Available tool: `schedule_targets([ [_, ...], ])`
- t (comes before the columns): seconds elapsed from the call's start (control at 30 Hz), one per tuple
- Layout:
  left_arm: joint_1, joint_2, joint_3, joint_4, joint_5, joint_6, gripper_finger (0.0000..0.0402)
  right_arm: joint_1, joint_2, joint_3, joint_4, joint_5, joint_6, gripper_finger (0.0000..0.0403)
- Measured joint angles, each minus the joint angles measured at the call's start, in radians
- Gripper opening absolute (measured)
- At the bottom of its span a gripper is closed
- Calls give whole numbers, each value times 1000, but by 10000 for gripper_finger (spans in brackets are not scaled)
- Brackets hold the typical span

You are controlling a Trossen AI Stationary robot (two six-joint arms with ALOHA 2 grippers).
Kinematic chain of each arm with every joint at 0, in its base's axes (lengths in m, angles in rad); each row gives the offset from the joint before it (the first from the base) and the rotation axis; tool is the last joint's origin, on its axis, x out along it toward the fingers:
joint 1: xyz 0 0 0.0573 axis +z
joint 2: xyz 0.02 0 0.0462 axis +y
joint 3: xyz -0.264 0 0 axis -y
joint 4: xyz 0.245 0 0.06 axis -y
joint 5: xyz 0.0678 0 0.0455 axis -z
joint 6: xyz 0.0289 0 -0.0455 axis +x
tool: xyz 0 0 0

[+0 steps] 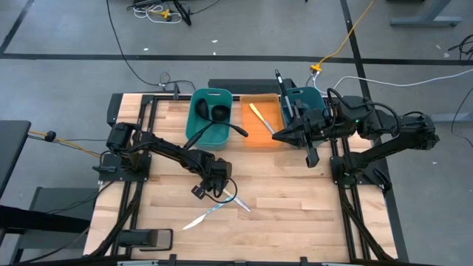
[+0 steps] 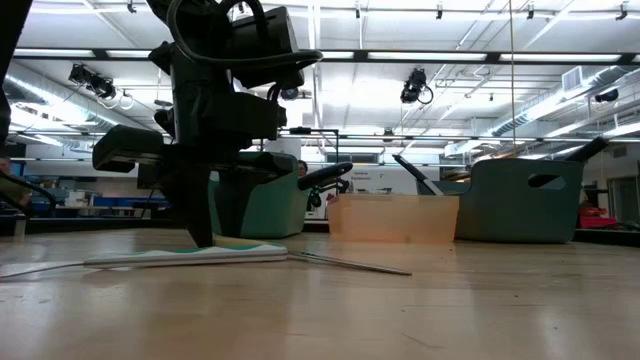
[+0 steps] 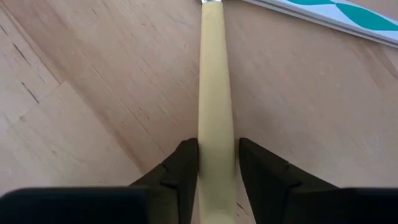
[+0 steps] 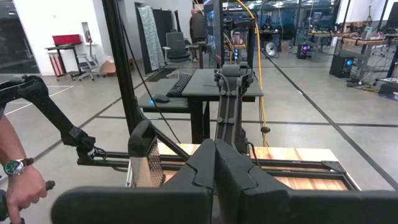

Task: Pick & Place Kitchen Items
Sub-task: Put the yellow table knife into the orange bin

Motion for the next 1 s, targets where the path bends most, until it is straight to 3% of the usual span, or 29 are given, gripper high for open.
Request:
schedule_targets([
  [1.0,0,0,0,-16,24,29,88,0,0,0,0,0,0,9],
])
